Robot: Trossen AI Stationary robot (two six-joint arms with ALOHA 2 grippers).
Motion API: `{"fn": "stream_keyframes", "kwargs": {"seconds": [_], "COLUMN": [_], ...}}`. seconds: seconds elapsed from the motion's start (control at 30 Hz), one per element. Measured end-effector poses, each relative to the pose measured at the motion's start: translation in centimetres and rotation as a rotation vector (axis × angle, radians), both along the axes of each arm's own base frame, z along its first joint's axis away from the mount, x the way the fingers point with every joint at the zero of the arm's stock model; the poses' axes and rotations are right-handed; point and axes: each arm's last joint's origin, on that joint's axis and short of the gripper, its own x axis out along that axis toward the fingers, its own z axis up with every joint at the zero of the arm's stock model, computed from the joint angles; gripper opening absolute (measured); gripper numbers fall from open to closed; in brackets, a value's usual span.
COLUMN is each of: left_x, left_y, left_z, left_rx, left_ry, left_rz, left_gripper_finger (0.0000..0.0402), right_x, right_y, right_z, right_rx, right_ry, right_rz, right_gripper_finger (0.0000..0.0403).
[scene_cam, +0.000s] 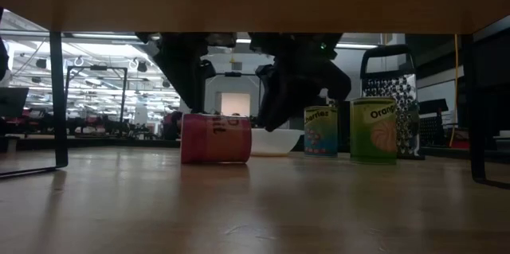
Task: Pick and place cans onto a shelf
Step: Put the canned mixed fruit on the shelf
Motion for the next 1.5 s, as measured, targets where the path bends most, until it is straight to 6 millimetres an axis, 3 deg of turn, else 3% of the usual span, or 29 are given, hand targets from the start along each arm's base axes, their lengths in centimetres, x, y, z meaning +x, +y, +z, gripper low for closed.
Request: {"fn": "stream_keyframes", "kwargs": {"seconds": [0.6,0.8,0.97,1.2,1.5], "left_x": [0.0,0.0,0.0,0.0,0.1], "left_y": [0.2,0.3,0.3,0.2,0.2], "left_z": [0.0,0.0,0.0,0.0,0.0], "left_rx": [0.071,0.071,0.070,0.069,0.070], "left_ry": [0.005,0.005,0.004,0.004,-0.003], "left_rz": [0.032,0.032,0.032,0.031,0.031], "left_gripper_finger": [0.0122,0.0122,0.0122,0.0122,0.0121], "right_x": [0.0,-0.1,0.1,-0.7,-0.6], "right_y": [-3.2,-3.5,-3.6,-3.4,-3.2], "right_z": [0.2,0.2,0.2,-2.2,-2.8], "right_rx": [0.010,0.145,0.155,0.188,0.202], "right_ry": [-0.022,-0.030,-0.058,-0.035,-0.159], "right_rz": [-0.078,-0.002,0.008,0.028,0.061], "right_gripper_finger": [0.0156,0.0156,0.0156,0.0156,0.0156]}}
